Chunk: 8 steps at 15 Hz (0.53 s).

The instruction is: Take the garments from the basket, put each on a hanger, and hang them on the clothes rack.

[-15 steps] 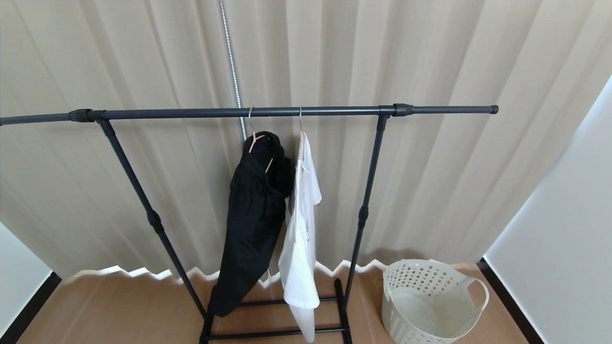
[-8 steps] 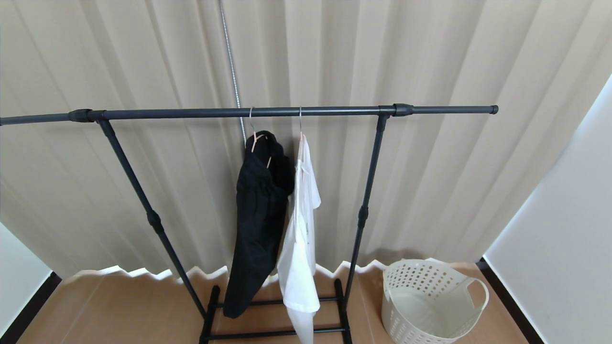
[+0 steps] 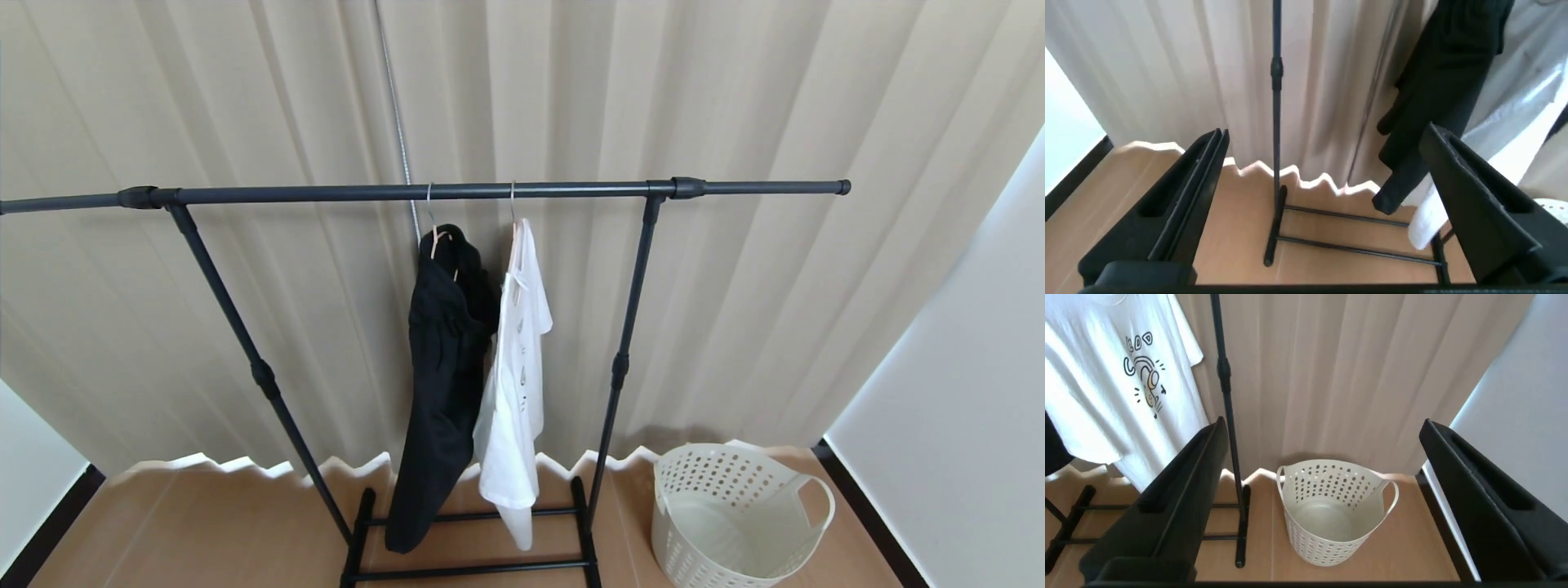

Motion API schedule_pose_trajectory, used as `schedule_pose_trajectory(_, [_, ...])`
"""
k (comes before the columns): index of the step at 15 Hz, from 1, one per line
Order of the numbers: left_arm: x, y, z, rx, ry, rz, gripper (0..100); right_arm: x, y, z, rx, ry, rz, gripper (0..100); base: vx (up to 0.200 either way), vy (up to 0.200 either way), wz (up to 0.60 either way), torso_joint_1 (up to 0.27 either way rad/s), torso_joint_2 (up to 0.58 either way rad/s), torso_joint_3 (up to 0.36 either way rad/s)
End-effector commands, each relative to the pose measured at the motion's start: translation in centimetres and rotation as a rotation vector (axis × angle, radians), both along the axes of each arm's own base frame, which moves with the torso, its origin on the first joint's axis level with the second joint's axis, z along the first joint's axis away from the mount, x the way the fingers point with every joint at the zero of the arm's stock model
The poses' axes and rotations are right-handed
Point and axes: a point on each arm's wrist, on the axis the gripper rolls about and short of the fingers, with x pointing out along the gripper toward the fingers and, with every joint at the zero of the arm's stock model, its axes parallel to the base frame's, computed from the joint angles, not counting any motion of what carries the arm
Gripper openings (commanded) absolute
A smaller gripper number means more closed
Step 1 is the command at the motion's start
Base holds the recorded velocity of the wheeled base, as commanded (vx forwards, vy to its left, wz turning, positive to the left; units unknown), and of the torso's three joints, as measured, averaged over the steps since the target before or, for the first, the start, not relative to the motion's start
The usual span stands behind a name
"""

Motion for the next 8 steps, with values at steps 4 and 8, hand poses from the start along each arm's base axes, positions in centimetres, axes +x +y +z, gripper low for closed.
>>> schedule_pose_trajectory(4, [-0.48, 0.0, -0.1, 0.0, -0.064, -0.011, 100, 0.0, 0.0, 0.04, 0.021, -0.004, -0.001, 100, 0.0, 0.0, 0.0, 0.0, 0.0, 0.0])
schedule_pose_trajectory(8, [-0.48, 0.0, -0.1, 0.0, -0.064, -0.011, 100, -0.01, 0.0, 0.08, 0.044, -0.006, -0.001, 100, 0.0, 0.0, 0.0, 0.0, 0.0, 0.0])
